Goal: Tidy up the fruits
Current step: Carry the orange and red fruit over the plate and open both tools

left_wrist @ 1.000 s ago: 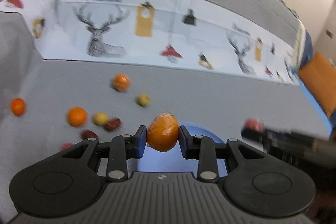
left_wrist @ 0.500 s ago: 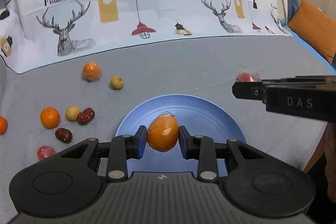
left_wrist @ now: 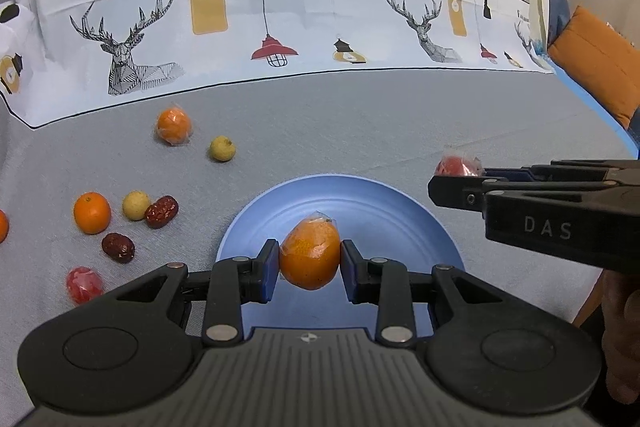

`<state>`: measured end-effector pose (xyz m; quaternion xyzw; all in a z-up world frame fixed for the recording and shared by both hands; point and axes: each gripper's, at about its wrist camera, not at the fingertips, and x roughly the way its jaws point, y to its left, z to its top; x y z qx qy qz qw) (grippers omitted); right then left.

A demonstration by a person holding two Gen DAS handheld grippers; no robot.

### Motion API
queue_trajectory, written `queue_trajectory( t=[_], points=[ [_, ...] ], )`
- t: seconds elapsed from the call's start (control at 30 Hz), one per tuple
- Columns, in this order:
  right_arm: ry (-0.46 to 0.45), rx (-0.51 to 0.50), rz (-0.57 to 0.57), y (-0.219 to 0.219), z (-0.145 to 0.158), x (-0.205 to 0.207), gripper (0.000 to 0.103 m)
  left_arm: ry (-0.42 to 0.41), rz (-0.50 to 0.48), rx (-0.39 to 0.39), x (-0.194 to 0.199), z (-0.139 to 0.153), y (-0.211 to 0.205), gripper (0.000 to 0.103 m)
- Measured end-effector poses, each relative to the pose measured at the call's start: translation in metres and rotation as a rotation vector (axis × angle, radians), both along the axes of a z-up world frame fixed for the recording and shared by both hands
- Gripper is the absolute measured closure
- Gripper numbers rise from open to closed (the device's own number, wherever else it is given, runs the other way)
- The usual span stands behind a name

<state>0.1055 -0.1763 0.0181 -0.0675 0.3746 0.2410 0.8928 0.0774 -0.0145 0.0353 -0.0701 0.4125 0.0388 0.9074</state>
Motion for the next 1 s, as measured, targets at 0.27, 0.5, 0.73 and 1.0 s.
queue_trajectory(
  t=[0.27,0.5,0.73,1.0],
  points=[
    [0.011,-0.008,-0.005,-0.0013,-0.0025,0.0011,0.071,0.023,-0.011,-0.021,0.0005,-0.0026,-0.0017,0.067],
    [0.018,-0.022,0.006,0.0027,-0.0053,0.0006,0.071,0.041,-0.026,-0.032,0.0008,-0.0029,-0.0007,0.067],
    [0.027,-0.025,0.007,0.0029,-0.0060,0.0016,0.070,0.053,-0.040,-0.046,0.0015,-0.0041,0.0004,0.067],
    [0.042,-0.031,-0.028,-0.0002,-0.0086,0.0039,0.051,0.092,-0.067,-0.072,0.0013,-0.0061,0.0002,0.055]
  ],
)
